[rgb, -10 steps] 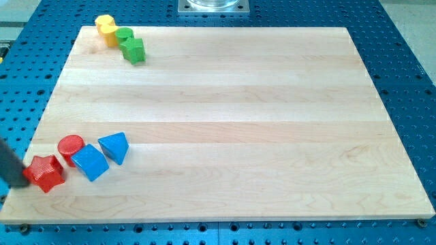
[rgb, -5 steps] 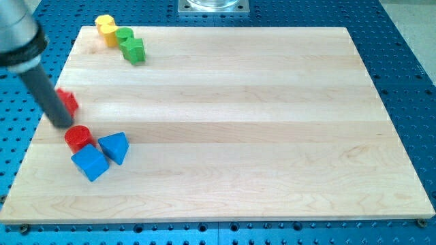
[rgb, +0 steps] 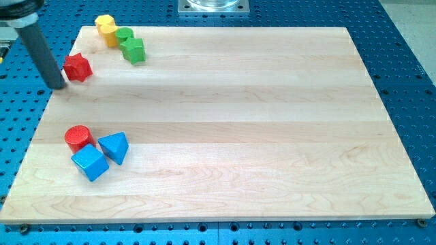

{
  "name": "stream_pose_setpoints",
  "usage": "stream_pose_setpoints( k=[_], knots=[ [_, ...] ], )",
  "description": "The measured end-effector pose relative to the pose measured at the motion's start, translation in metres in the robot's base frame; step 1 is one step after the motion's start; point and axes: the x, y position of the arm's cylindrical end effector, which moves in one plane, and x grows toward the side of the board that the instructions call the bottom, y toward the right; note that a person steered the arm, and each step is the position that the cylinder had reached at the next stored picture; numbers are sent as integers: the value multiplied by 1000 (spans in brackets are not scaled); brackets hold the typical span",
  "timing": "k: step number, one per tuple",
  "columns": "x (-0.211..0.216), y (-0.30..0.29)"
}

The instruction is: Push the red star diagonally to the green star

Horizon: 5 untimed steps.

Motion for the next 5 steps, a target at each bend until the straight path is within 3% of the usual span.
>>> stream_pose_setpoints(
  k=[2,4,5],
  knots=[
    [-119,-1],
    [-173,30],
    [-174,39]
  ],
)
